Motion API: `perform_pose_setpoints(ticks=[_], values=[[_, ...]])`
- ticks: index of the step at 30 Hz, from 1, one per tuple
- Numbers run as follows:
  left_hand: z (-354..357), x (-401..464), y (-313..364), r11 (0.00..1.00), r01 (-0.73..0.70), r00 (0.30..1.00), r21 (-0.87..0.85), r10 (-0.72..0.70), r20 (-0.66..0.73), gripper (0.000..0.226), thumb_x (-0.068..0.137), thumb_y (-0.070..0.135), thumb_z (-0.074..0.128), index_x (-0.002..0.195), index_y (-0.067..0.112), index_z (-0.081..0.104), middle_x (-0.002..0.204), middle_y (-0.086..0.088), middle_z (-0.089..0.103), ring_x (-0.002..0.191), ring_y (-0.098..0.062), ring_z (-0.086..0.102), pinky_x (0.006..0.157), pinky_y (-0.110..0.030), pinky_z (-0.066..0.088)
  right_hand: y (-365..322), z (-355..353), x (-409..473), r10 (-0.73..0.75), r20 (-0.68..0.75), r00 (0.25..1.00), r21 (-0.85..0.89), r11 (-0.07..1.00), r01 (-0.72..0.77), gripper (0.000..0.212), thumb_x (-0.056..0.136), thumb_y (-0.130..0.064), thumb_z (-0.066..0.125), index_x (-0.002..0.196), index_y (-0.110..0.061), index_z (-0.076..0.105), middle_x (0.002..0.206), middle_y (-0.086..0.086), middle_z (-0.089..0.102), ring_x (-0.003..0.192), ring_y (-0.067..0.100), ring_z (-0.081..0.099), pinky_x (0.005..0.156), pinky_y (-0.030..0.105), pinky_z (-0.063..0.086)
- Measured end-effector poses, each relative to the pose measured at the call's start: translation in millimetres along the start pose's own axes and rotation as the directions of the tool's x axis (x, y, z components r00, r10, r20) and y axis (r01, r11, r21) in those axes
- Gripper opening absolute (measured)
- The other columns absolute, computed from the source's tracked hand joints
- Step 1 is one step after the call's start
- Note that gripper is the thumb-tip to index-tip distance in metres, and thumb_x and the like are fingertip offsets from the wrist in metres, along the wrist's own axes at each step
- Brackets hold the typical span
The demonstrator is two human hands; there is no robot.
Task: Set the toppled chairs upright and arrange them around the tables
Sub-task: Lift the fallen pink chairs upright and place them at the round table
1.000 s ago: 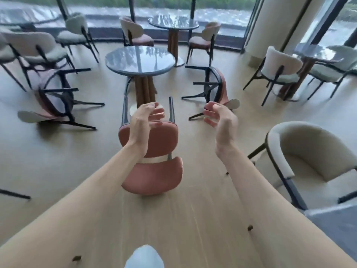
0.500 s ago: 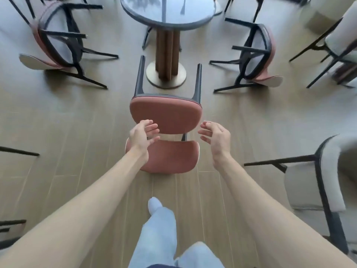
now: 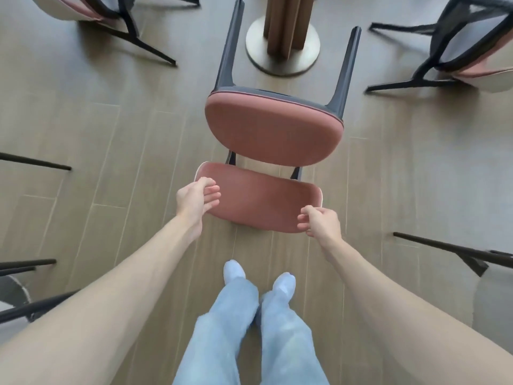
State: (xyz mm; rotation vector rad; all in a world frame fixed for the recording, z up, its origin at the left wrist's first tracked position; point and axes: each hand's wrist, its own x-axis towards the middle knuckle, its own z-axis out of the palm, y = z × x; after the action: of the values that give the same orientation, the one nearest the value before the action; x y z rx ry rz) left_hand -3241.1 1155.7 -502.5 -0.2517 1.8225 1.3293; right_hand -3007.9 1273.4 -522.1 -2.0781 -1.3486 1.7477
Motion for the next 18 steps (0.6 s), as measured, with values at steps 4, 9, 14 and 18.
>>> perform_pose_setpoints(ticks=[4,9,14,18], values=[[10,66,-54,0.998,0.056,0.998,-0.009,-0.057,-0.031,0.012,0.09,0.015,0.064,0.095,0.005,0.066,0.097,-0.015,0.069,0.087,-0.027,0.069,0.085,-0.034,0.059,44,42,74,0.056,0.039,0.998,0.012,0.998,-0.056,0.012,0.089,-0.022,0.06,0.086,-0.014,0.068,0.093,0.006,0.076,0.073,0.02,0.072,0.087,0.038,0.055],[41,156,-155,0.981,0.194,0.981,0.001,-0.194,0.023,0.009,0.091,0.017,0.065,0.092,0.008,0.065,0.103,-0.015,0.066,0.092,-0.027,0.067,0.093,-0.04,0.056,116,115,163,0.13,0.116,0.985,0.09,0.986,-0.141,0.009,0.089,-0.021,0.061,0.084,-0.016,0.065,0.095,0.007,0.073,0.078,0.023,0.072,0.082,0.039,0.057],[56,256,-270,0.928,0.371,0.929,-0.046,-0.37,0.03,0.044,0.09,0.016,0.069,0.128,0.0,0.055,0.12,-0.02,0.061,0.105,-0.031,0.063,0.091,-0.043,0.054,214,181,257,0.329,0.167,0.929,0.253,0.897,-0.363,0.021,0.092,-0.018,0.066,0.107,-0.005,0.06,0.111,0.015,0.062,0.093,0.029,0.066,0.075,0.038,0.055],[52,338,-340,0.882,0.458,0.885,-0.112,-0.464,-0.029,0.063,0.088,0.013,0.074,0.142,0.002,0.043,0.139,-0.026,0.05,0.119,-0.034,0.058,0.099,-0.05,0.052,266,213,332,0.486,0.183,0.854,0.446,0.733,-0.513,0.06,0.091,-0.018,0.07,0.143,-0.01,0.041,0.137,0.019,0.05,0.116,0.033,0.058,0.088,0.045,0.054]])
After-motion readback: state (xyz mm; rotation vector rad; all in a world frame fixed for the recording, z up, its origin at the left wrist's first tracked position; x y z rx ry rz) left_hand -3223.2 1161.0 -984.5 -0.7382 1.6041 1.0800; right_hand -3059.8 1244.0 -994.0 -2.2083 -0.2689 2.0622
